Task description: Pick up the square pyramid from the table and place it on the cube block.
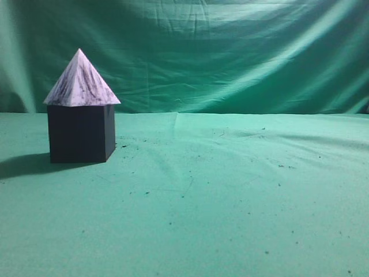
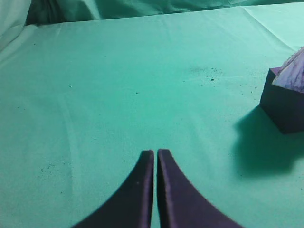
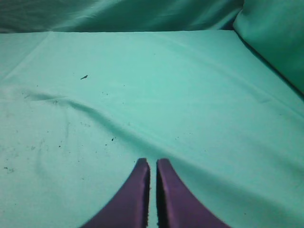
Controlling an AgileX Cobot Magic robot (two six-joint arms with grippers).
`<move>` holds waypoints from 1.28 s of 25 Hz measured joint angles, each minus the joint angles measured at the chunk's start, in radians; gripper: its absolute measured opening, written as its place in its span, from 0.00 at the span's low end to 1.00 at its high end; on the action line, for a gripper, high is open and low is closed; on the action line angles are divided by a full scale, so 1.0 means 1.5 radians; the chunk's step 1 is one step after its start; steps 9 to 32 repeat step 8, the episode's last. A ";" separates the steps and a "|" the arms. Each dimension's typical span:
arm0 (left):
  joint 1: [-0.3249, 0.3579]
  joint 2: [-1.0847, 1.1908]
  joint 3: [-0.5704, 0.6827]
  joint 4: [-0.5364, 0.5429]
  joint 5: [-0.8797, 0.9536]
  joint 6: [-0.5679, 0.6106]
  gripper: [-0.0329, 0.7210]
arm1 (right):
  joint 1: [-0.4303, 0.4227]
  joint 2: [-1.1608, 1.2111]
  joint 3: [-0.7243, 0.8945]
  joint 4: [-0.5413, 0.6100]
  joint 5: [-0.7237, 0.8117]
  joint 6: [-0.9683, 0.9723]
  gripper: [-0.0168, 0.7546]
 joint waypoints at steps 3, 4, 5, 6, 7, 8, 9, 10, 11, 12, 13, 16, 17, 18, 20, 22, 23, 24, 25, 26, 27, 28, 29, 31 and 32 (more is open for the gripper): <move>0.000 0.000 0.000 0.000 0.000 0.000 0.04 | 0.000 0.000 0.000 0.000 0.000 0.000 0.02; 0.000 0.000 0.000 0.000 0.000 0.000 0.04 | 0.000 0.000 0.000 0.000 0.000 0.000 0.02; 0.000 0.000 0.000 0.000 0.000 0.000 0.04 | 0.000 0.000 0.000 0.000 0.000 0.000 0.02; 0.000 0.000 0.000 0.000 0.000 0.000 0.04 | 0.000 0.000 0.000 0.000 0.000 0.000 0.02; 0.000 0.000 0.000 0.000 0.000 0.000 0.04 | 0.000 0.000 0.000 0.001 0.000 0.000 0.02; 0.000 0.000 0.000 0.000 0.000 0.000 0.04 | 0.000 0.000 0.000 0.001 0.000 0.000 0.02; 0.000 0.000 0.000 0.000 0.000 0.000 0.04 | 0.000 0.000 0.000 0.001 0.000 0.000 0.02; 0.000 0.000 0.000 0.000 0.000 0.000 0.04 | 0.000 0.000 0.000 0.001 0.000 0.000 0.02; 0.000 0.000 0.000 0.000 0.000 0.000 0.04 | 0.000 0.000 0.000 0.001 0.000 0.000 0.02; 0.000 0.000 0.000 0.000 0.000 0.000 0.04 | 0.000 0.000 0.000 0.001 0.000 0.000 0.02; 0.000 0.000 0.000 0.000 0.000 0.000 0.04 | 0.000 0.000 0.000 0.001 0.000 0.000 0.02; 0.000 0.000 0.000 0.000 0.000 0.000 0.04 | 0.000 0.000 0.000 0.001 0.000 0.000 0.02; 0.000 0.000 0.000 0.000 0.000 0.000 0.04 | 0.000 0.000 0.000 0.001 0.000 0.000 0.02; 0.000 0.000 0.000 0.000 0.000 0.000 0.04 | 0.000 0.000 0.000 0.001 0.000 0.000 0.02; 0.000 0.000 0.000 0.000 0.000 0.000 0.04 | 0.000 0.000 0.000 0.001 0.000 0.000 0.02; 0.000 0.000 0.000 0.000 0.000 0.000 0.04 | 0.000 0.000 0.000 0.001 0.000 0.000 0.02; 0.000 0.000 0.000 0.000 0.000 0.000 0.04 | 0.000 0.000 0.000 0.001 0.000 0.000 0.02; 0.000 0.000 0.000 0.000 0.000 0.000 0.04 | 0.000 0.000 0.000 0.001 0.000 0.000 0.02; 0.000 0.000 0.000 0.000 0.000 0.000 0.04 | 0.000 0.000 0.000 0.001 0.000 0.000 0.02; 0.000 0.000 0.000 0.000 0.000 0.000 0.04 | 0.000 0.000 0.000 0.001 0.000 0.000 0.02; 0.000 0.000 0.000 0.000 0.000 0.000 0.04 | 0.000 0.000 0.000 0.001 0.000 0.000 0.02; 0.000 0.000 0.000 0.000 0.000 0.000 0.04 | 0.000 0.000 0.000 0.001 0.000 0.000 0.02; 0.000 0.000 0.000 0.000 0.000 0.000 0.04 | 0.000 0.000 0.000 0.001 0.000 0.000 0.02; 0.000 0.000 0.000 0.000 0.000 0.000 0.04 | 0.000 0.000 0.000 0.001 0.000 0.000 0.02; 0.000 0.000 0.000 0.000 0.000 0.000 0.04 | 0.000 0.000 0.000 0.001 0.000 0.000 0.02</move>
